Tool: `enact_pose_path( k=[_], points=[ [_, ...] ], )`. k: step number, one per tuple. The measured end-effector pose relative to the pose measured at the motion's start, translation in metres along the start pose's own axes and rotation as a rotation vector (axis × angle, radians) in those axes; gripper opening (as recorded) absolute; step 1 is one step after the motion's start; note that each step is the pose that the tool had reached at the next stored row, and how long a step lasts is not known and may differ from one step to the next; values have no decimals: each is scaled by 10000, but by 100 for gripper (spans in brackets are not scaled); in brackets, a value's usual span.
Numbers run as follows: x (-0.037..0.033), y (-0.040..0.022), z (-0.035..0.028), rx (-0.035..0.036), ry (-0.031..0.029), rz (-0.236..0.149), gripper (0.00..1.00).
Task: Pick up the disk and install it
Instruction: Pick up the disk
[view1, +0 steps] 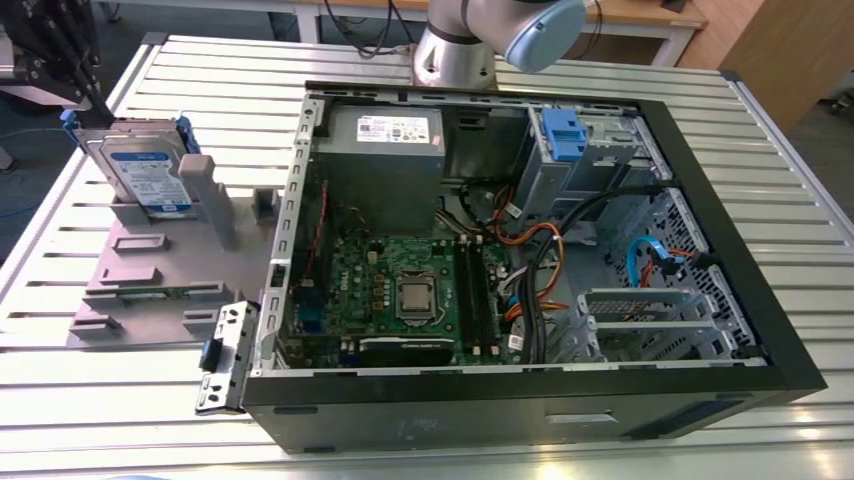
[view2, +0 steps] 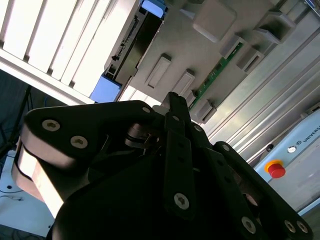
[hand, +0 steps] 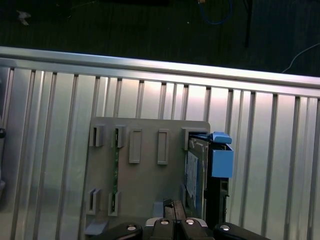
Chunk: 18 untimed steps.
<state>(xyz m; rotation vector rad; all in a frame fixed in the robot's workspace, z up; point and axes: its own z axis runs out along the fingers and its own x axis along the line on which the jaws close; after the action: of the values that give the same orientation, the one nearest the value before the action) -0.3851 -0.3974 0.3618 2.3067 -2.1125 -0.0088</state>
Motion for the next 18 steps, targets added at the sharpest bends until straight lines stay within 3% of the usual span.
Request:
enact_pose_path(
  k=[18],
  points=[
    [0,0,0,0,2,-99,11]
  ],
)
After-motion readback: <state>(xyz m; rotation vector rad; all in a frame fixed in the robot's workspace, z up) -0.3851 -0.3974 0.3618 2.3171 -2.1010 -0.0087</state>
